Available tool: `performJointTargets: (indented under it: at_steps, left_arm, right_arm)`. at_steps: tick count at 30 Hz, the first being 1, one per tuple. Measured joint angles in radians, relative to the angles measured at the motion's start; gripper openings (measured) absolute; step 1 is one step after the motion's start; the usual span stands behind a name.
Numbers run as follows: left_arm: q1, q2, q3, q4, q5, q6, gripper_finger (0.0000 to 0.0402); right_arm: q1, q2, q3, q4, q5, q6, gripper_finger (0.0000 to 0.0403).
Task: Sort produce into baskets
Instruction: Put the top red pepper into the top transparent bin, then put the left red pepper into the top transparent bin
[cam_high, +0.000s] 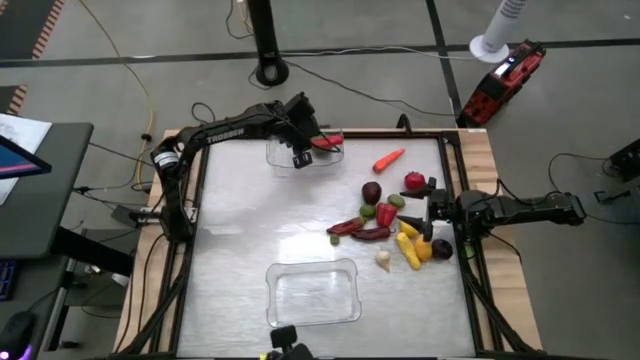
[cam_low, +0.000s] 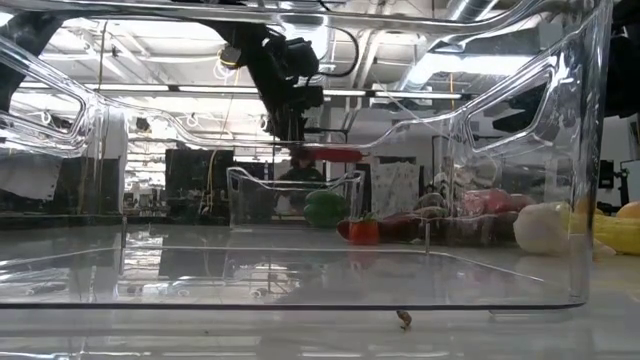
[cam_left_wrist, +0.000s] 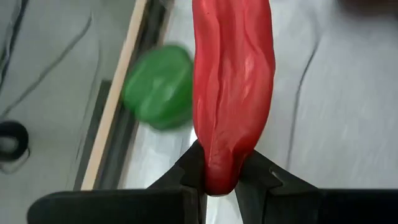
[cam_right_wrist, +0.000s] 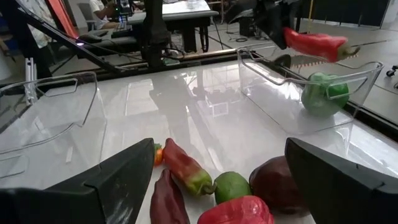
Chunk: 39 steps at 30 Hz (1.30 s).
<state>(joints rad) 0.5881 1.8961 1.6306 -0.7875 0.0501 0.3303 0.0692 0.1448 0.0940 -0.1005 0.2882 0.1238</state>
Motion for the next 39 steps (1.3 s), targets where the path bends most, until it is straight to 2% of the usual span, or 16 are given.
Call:
performJointTargets:
  at_steps: [5, 7, 14, 18, 21, 32, 39]
  left_arm:
    - [0.046, 0.001, 0.000, -0.075, 0.016, -0.023, 0.0044]
    - [0.052, 0.002, 0.000, -0.077, 0.015, -0.041, 0.0057]
    - [0.040, 0.001, 0.000, -0.100, -0.062, -0.045, 0.0171]
    - [0.021, 0.001, 0.005, -0.100, -0.042, -0.027, 0.0234]
    - [-0.025, -0.001, 0.018, -0.085, -0.032, -0.022, 0.0260]
    - [-0.322, 0.000, 0.037, 0.031, -0.072, 0.024, 0.0254]
    - [-0.406, 0.002, 0.016, 0.206, 0.016, -0.164, 0.0242]
  right_arm:
    - [0.000, 0.000, 0.000, 0.000, 0.000, 0.011, 0.0385]
    - [0.000, 0.000, 0.000, 0.000, 0.000, 0.010, 0.0385]
    - [0.000, 0.000, 0.000, 0.003, 0.000, 0.018, 0.0385]
    - [0.000, 0.000, 0.000, 0.004, 0.001, 0.018, 0.0385]
    - [0.000, 0.000, 0.000, 0.007, 0.001, 0.018, 0.0385]
    - [0.000, 0.000, 0.000, 0.011, 0.001, -0.001, 0.0385]
    - [0.000, 0.000, 0.000, 0.018, 0.001, 0.007, 0.0385]
